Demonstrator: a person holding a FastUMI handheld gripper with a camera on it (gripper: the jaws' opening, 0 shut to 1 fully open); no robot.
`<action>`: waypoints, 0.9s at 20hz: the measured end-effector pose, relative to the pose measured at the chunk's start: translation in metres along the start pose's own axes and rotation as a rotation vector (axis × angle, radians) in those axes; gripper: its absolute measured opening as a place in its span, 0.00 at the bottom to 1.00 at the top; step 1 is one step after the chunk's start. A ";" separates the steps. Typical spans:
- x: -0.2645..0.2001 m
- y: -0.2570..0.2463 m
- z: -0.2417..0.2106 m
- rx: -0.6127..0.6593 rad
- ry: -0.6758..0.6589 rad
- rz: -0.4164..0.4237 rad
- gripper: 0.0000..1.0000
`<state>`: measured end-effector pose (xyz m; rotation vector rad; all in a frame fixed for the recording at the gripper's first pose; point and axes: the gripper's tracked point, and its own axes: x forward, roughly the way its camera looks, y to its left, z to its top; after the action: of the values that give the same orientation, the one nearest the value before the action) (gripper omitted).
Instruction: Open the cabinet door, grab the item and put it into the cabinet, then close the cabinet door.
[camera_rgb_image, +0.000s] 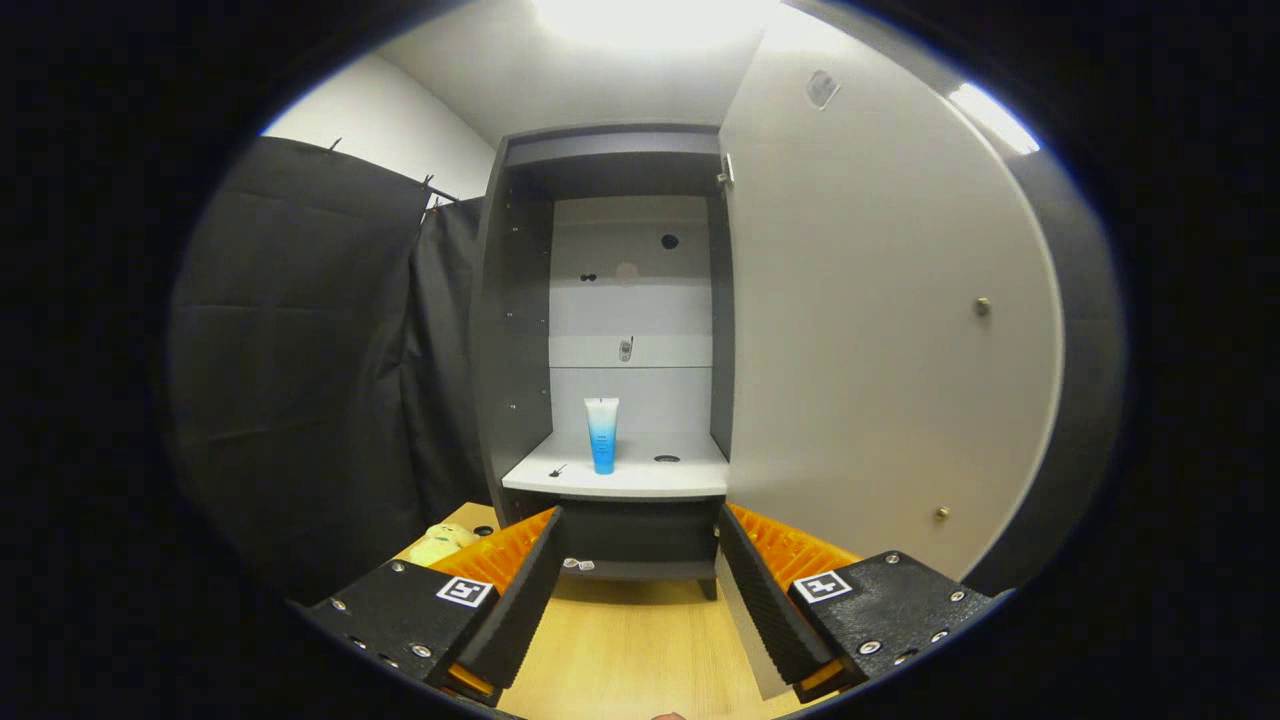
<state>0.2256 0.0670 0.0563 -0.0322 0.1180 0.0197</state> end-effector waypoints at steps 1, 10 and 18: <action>-0.009 -0.004 -0.002 -0.006 0.000 -0.003 0.93; -0.079 -0.078 0.008 0.010 -0.040 -0.115 0.93; -0.113 -0.162 0.027 0.074 -0.099 -0.281 0.93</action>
<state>0.1205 -0.0957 0.1013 0.0262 0.0149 -0.2638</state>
